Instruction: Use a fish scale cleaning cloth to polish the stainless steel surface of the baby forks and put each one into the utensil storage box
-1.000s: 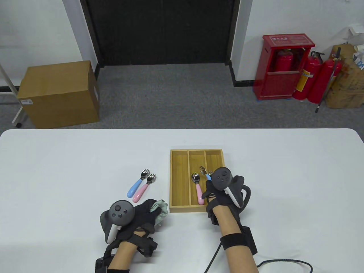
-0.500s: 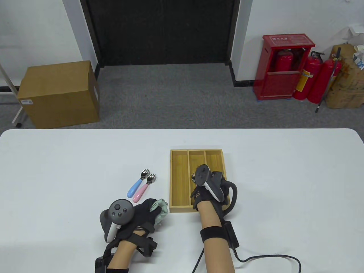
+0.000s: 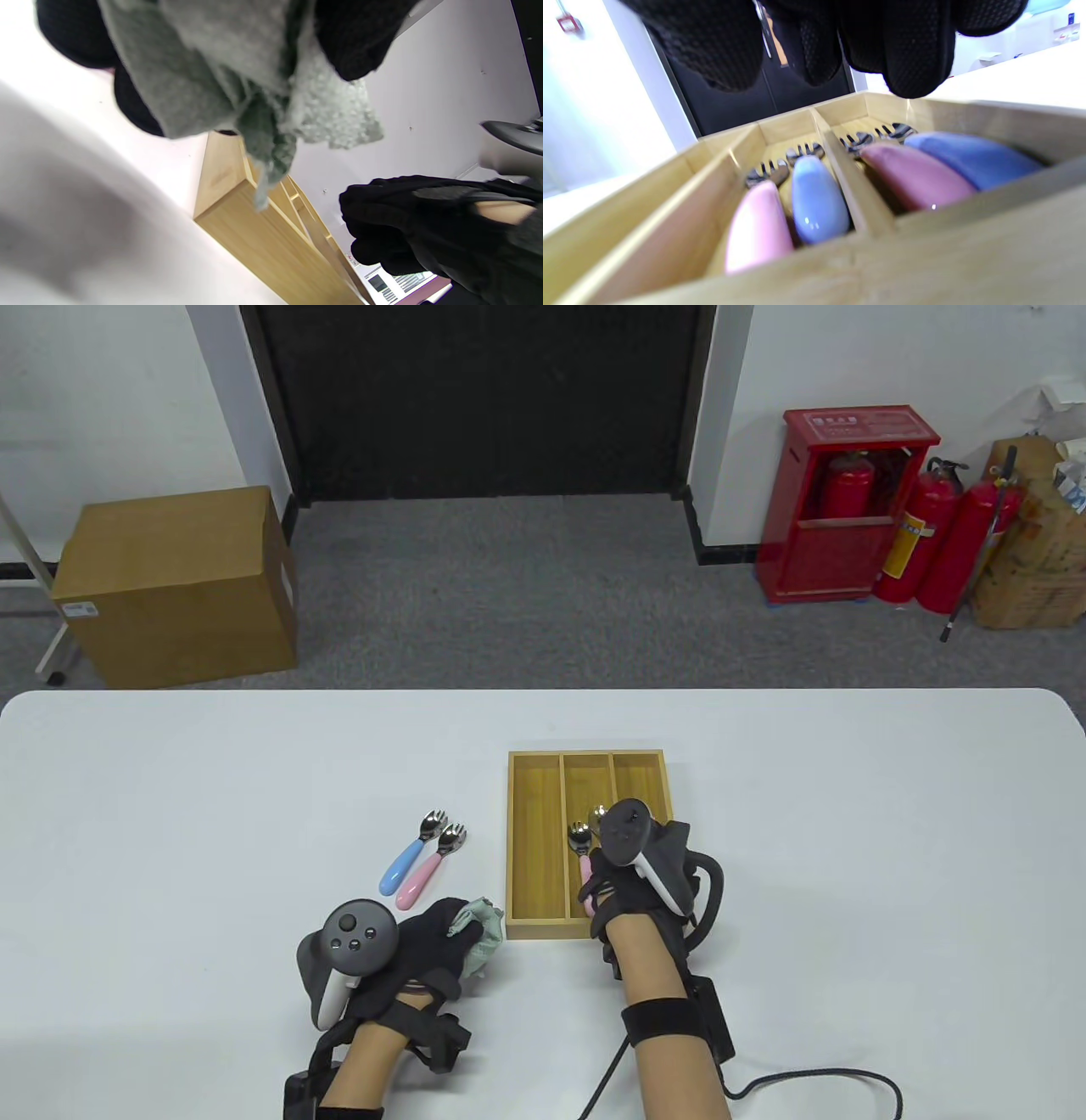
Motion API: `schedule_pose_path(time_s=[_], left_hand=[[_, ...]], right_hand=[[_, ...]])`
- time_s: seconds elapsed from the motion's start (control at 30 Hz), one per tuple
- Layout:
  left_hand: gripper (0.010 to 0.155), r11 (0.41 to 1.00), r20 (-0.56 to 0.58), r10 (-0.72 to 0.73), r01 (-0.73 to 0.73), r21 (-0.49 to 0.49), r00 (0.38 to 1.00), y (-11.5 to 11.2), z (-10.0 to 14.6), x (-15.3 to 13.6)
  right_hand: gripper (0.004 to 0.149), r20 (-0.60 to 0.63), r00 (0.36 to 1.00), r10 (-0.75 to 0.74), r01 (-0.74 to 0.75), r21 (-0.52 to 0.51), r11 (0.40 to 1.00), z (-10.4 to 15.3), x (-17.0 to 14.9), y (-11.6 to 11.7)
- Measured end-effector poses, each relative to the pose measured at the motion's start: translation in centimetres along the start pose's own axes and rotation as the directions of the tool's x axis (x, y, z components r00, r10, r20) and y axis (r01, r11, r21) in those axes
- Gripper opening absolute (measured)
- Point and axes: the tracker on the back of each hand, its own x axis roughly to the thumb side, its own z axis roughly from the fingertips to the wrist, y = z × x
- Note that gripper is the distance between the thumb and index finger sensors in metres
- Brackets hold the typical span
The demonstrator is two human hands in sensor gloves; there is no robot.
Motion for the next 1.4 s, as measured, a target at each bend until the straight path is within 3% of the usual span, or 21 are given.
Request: schedule_pose_path(time_s=[0.13, 0.27, 0.37, 0.47, 0.53, 0.6, 0.77, 0.87, 1.07, 1.3, 1.4], left_hand=[[0.045, 0.979, -0.016, 0.200, -0.201, -0.029, 0.980, -0.2, -0.1, -0.5], [0.046, 0.875, -0.023, 0.473, -0.473, -0.099, 0.881, -0.9, -0.1, -1.1], [0.046, 0.824, -0.028, 0.553, -0.551, -0.135, 0.833, -1.2, -0.1, -1.1], [0.047, 0.752, -0.040, 0.637, -0.632, -0.185, 0.770, -1.9, -0.2, -1.1], [0.047, 0.680, -0.067, 0.707, -0.702, -0.212, 0.705, -2.5, -0.1, -1.1], [0.047, 0.635, -0.084, 0.742, -0.738, -0.227, 0.665, -2.9, -0.1, -1.0], [0.048, 0.586, -0.089, 0.773, -0.760, -0.281, 0.629, -3.6, 0.1, -0.5], [0.050, 0.514, -0.108, 0.813, -0.791, -0.332, 0.573, -4.4, 0.2, -0.2], [0.051, 0.371, -0.160, 0.867, -0.826, -0.424, 0.471, -5.7, 0.4, 0.7], [0.053, 0.376, -0.153, 0.857, -0.801, -0.465, 0.491, -6.2, 0.6, 1.4], [0.055, 0.411, -0.129, 0.842, -0.778, -0.474, 0.524, -6.2, 0.6, 1.6]], right_hand=[[0.050, 0.065, 0.993, -0.098, 0.099, -0.013, 0.995, 1.6, -0.9, -1.6], [0.051, 0.163, 0.960, -0.229, 0.232, -0.001, 0.973, 4.0, -1.5, -2.4], [0.052, 0.224, 0.888, -0.401, 0.403, 0.040, 0.914, 5.8, -1.9, -2.0], [0.055, 0.265, 0.775, -0.574, 0.565, 0.117, 0.817, 7.4, -2.3, -0.3], [0.058, 0.265, 0.727, -0.633, 0.591, 0.227, 0.774, 7.7, -2.1, 0.5], [0.060, 0.300, 0.692, -0.657, 0.610, 0.244, 0.754, 7.9, -1.7, 0.4], [0.062, 0.347, 0.598, -0.722, 0.656, 0.306, 0.690, 8.5, -0.7, 0.6], [0.065, 0.331, 0.554, -0.764, 0.650, 0.400, 0.646, 9.0, -0.1, 1.5], [0.054, 0.321, 0.461, -0.827, 0.710, 0.426, 0.561, 9.3, 0.4, 2.3], [0.054, 0.245, 0.385, -0.890, 0.724, 0.518, 0.456, 9.1, 0.5, 3.4], [0.050, 0.233, 0.379, -0.896, 0.751, 0.487, 0.445, 9.0, 0.3, 3.4]])
